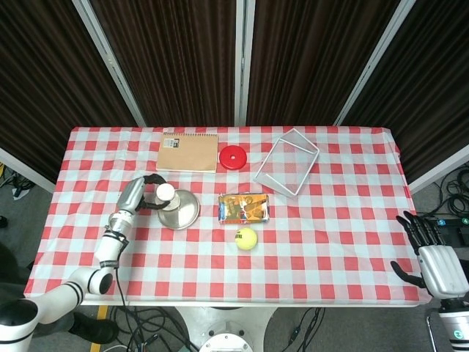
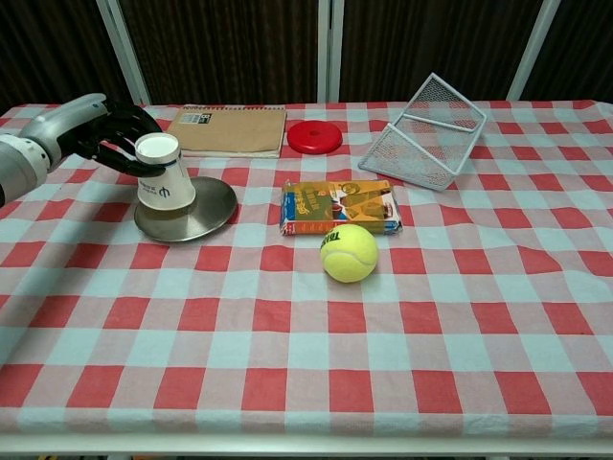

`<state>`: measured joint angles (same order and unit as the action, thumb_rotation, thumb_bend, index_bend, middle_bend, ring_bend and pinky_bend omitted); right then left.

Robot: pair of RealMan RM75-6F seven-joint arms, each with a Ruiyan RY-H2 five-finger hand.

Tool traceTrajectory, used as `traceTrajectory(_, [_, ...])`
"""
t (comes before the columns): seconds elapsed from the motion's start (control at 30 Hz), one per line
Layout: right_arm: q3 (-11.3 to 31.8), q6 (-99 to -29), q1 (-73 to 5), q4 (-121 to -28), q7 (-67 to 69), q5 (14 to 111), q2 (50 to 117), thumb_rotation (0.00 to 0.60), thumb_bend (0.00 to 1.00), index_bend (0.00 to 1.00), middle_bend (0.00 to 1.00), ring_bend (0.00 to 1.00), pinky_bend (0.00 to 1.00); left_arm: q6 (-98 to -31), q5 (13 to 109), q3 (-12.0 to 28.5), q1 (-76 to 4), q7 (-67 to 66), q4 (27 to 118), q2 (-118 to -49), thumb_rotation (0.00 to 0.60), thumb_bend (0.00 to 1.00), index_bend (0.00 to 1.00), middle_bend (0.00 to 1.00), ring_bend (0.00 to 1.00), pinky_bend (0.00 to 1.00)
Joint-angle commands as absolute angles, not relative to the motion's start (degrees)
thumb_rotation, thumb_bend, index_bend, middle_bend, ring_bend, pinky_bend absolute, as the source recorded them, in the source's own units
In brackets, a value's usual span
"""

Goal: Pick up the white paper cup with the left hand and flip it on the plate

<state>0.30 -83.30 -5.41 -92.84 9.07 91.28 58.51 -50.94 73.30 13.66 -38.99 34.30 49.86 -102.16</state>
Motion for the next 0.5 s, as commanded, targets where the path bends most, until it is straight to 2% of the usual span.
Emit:
traceTrajectory(0.03, [0.34, -83.31, -5.47, -92.84, 9.04, 91.36, 58.55, 0.6, 0.17, 0.0, 0.01, 0.0, 0.0, -51.34, 75.63, 12.26, -38.47, 35.87, 52.48, -101.28, 0.6, 0.27, 0.49, 0.47, 0.32, 0.28])
traceTrajectory(0.23, [0.47, -83.2, -5.53, -93.06, 8.84, 91.07, 58.28, 0.6, 0.17, 0.0, 0.01, 0.0, 0.0, -52.52, 78.41, 10.42, -38.53, 35.84, 54.93, -100.61, 0.6, 0.27, 0.49, 0.47, 0.32, 0.28])
traceTrajectory(0.5, [0.41, -83.23, -5.5, -93.13, 8.77, 91.15, 58.24, 0.6, 0.17, 0.0, 0.01, 0.0, 0.0, -50.43, 72.77, 13.75, -38.69, 34.14, 48.75, -103.09, 0.6, 0.27, 0.49, 0.46, 0.32, 0.28])
